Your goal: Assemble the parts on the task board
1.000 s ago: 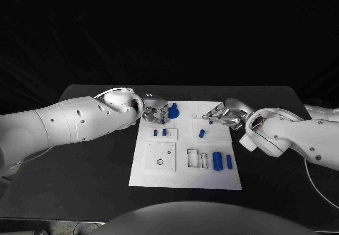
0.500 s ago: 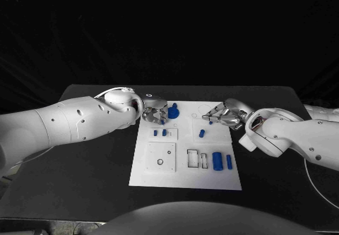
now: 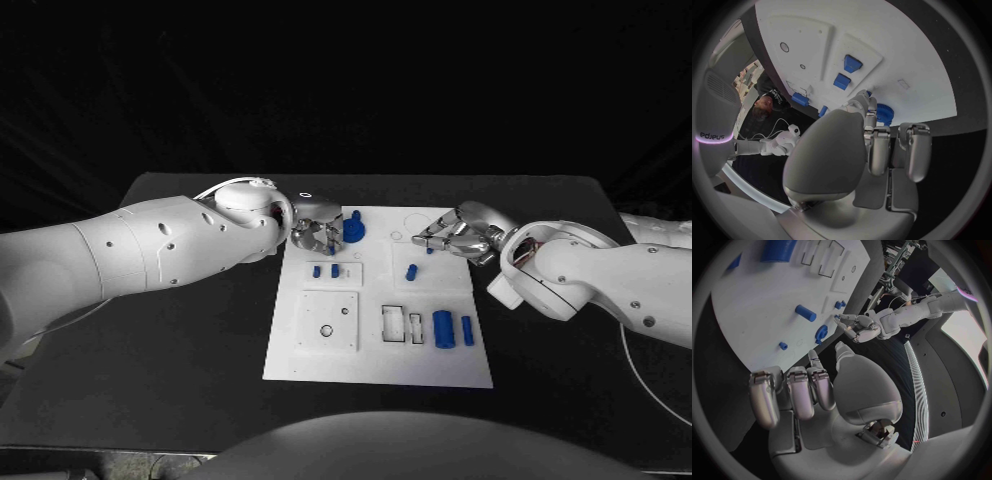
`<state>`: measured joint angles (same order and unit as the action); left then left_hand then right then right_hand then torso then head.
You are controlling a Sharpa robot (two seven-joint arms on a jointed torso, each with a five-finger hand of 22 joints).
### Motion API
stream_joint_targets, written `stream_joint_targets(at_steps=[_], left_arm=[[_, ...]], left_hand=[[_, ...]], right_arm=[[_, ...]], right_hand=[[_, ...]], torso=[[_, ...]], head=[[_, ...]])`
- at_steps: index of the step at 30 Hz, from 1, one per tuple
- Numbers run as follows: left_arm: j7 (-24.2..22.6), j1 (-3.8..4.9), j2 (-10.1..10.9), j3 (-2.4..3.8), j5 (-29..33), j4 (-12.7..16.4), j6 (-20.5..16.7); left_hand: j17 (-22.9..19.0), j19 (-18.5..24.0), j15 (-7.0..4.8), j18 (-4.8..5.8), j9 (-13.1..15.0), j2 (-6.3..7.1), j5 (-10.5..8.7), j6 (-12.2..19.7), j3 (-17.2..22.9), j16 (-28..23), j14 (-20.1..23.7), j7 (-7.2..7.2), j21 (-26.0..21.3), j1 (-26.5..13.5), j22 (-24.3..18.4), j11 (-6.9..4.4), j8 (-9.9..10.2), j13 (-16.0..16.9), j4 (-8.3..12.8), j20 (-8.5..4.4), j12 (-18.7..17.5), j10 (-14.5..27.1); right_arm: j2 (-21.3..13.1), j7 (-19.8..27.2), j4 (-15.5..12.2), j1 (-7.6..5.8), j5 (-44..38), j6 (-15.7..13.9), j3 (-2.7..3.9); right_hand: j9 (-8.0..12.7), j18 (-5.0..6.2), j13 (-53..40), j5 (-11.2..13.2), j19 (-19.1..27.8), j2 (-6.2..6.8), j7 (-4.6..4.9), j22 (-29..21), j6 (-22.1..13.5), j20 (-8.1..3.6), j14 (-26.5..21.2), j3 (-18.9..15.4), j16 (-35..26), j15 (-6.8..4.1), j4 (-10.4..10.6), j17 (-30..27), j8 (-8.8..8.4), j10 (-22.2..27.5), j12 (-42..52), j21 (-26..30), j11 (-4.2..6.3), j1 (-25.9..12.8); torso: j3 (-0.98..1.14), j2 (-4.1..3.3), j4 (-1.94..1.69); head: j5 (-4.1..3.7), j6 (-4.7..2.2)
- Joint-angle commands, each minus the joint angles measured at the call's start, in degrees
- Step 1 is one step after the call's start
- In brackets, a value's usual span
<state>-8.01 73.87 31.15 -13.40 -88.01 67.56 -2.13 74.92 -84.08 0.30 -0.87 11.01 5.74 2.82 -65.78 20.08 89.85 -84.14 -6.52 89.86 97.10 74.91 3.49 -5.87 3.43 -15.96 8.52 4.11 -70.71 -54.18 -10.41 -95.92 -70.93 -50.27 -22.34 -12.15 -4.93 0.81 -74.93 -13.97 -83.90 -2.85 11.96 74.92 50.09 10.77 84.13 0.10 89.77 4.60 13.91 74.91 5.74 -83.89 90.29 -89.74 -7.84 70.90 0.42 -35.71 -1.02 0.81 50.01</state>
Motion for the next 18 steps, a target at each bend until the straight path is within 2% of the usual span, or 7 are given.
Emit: stream_joint_targets(at_steps=[1, 18], left_arm=[[0.90, -0.14, -0.11, -0.13, -0.02, -0.13, 2.91], [1.34, -0.16, -0.19, -0.13, -0.02, -0.43, 3.35]], left_hand=[[15.08, -5.92, 0.41, 0.87, 0.05, -0.24, 0.20, 0.11, 0.23, 0.15, -5.86, -0.15, 0.14, 0.23, 15.09, 0.17, -0.14, 0.05, -0.17, -0.35, -0.38, 0.23], [15.08, -5.92, 0.41, 0.87, 0.02, -0.31, 0.21, 0.19, 0.33, 0.15, -5.86, -0.08, 0.14, 0.32, 15.09, 0.11, -0.07, 0.06, -0.15, -0.34, -0.45, 0.31]], right_arm=[[0.06, -0.01, -0.07, 0.04, -0.24, 0.82, 0.00], [0.07, 0.02, 0.00, 0.04, -0.23, 0.85, 0.00]], right_hand=[[-0.01, -0.81, -15.07, 0.05, -6.10, -0.42, 0.09, 15.08, 0.40, 0.43, 5.87, -0.28, 0.23, 0.34, -0.06, 15.09, 0.39, -6.11, -0.29, -0.26, -0.30, 0.30], [-0.01, -0.81, -15.07, 0.05, -6.10, -0.46, 0.08, 15.08, 0.43, 0.41, 5.87, -0.32, 0.23, 0.33, -0.06, 15.09, 0.41, -6.11, -0.29, -0.26, -0.29, 0.31]], torso=[[0.01, 0.04, 0.01], [0.01, 0.00, -0.04]], head=[[0.05, -0.01], [0.00, -0.01]])
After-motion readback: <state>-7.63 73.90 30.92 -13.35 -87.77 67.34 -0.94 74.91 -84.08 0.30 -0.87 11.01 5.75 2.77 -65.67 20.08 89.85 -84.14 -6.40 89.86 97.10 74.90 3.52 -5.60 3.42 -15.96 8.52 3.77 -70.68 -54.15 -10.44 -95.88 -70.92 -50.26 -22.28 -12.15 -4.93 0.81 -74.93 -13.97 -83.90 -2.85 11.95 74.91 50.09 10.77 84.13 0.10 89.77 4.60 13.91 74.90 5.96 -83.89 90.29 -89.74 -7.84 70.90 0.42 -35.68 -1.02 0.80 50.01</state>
